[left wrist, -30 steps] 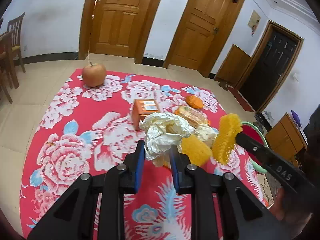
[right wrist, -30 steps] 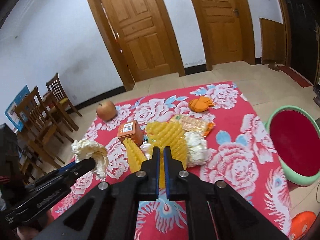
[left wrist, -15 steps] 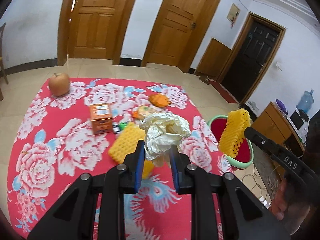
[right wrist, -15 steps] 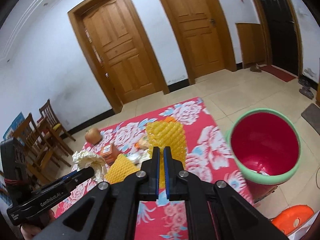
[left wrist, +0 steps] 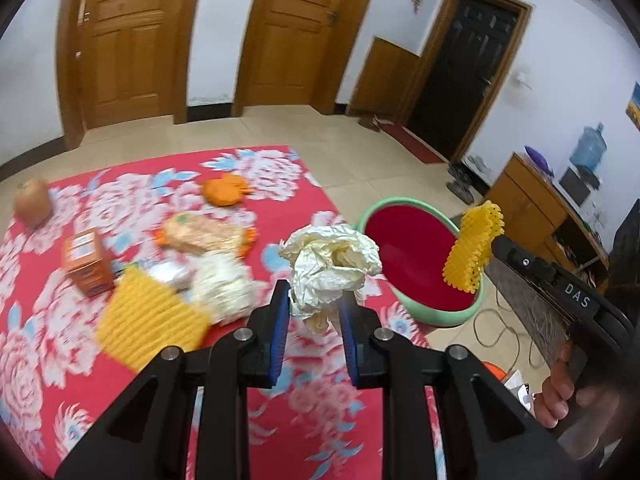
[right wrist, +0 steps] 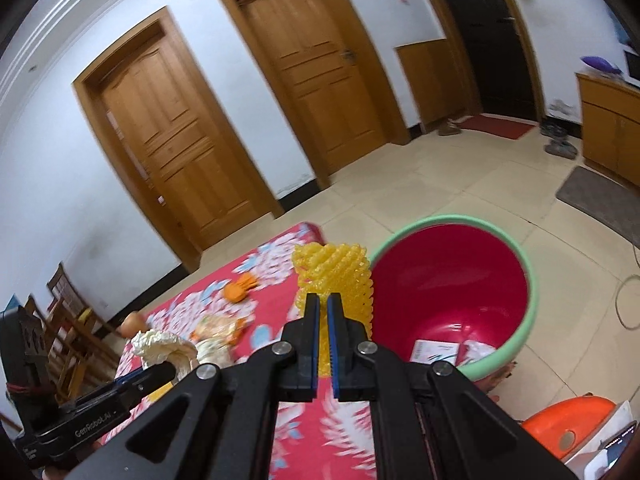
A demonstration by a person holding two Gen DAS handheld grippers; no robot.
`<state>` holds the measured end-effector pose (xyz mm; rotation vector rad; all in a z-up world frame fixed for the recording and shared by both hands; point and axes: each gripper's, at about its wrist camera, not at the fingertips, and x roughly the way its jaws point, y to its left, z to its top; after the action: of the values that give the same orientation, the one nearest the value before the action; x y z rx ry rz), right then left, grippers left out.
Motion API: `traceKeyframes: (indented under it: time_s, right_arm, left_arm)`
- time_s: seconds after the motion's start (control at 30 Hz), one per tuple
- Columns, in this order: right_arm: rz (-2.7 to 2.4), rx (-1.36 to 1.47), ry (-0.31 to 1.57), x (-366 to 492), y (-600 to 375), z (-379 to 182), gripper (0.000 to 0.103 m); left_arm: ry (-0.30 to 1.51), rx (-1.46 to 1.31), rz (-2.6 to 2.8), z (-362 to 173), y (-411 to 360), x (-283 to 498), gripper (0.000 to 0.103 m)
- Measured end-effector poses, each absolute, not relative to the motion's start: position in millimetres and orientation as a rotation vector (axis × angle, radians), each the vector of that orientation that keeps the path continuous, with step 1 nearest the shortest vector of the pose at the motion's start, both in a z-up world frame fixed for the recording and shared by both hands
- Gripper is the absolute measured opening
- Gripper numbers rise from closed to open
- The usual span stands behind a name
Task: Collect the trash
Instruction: 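Carry the paper and foam net over the red bin and release both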
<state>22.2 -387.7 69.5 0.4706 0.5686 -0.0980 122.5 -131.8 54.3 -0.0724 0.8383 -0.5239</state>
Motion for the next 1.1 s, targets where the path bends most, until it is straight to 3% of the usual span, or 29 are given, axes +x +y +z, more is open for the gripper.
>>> traceKeyframes:
  time_s: [0.77,0.9,1.03,1.1]
  right_arm:
    - [-0.300,0.695,0.663,30.3,-482.4,-7.9,0.010]
    - [-0.318,0.711,0.658,27.8,-488.1,-10.4,0.018]
    - [-0.331,0.728,0.654,25.1,-492.1,-13.3,0.035]
    - [-0.333,0.738,0.654,23.7,-493.1,-14.3,0.035]
  left_arm:
    - [0.965,0.116,-0.692,-7.6,-287.6,170.0,0.024]
    - [0.969,0.132,-0.692,-12.7,-298.2,171.8,0.024]
    - [0.960,0.135,-0.694,-13.6,-300.6,174.0,0.025]
    - [0.958,0.134,-0.693,-13.3,-300.9,174.6,0.034]
